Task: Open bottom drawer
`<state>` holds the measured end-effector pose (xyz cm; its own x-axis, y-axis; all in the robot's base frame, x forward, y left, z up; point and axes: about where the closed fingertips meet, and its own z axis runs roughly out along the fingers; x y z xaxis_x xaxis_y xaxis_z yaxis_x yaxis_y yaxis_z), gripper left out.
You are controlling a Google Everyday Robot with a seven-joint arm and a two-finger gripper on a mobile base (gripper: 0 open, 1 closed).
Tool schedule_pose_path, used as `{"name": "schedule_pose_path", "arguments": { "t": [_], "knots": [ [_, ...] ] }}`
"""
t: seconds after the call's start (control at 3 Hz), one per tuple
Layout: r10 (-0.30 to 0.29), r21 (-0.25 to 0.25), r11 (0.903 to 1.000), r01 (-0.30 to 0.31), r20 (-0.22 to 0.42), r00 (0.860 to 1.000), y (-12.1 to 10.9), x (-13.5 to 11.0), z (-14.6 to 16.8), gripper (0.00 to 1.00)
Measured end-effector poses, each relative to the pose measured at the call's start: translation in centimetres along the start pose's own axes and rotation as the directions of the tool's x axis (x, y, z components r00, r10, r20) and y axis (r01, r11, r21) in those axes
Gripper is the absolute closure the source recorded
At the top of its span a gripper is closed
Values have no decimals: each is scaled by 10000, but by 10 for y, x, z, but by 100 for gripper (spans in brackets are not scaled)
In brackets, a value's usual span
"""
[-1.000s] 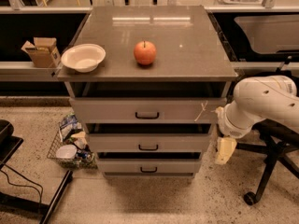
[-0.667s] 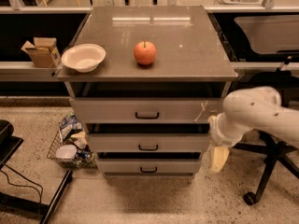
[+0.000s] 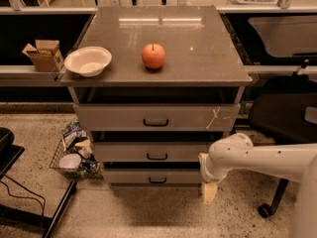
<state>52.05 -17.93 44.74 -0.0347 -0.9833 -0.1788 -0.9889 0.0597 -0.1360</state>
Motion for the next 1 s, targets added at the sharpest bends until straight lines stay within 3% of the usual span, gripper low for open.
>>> {"name": "schedule_pose_path", "arguments": {
  "t": [0.33, 0.67, 1.0],
  "knots": [
    [-465, 239, 9986, 470, -241, 9986, -10, -8, 53, 0],
    [-167, 288, 9994, 183, -541, 9984, -20, -4, 96, 0],
    [-290, 253, 9992, 305, -561, 9980, -16, -6, 101, 0]
  ]
}}
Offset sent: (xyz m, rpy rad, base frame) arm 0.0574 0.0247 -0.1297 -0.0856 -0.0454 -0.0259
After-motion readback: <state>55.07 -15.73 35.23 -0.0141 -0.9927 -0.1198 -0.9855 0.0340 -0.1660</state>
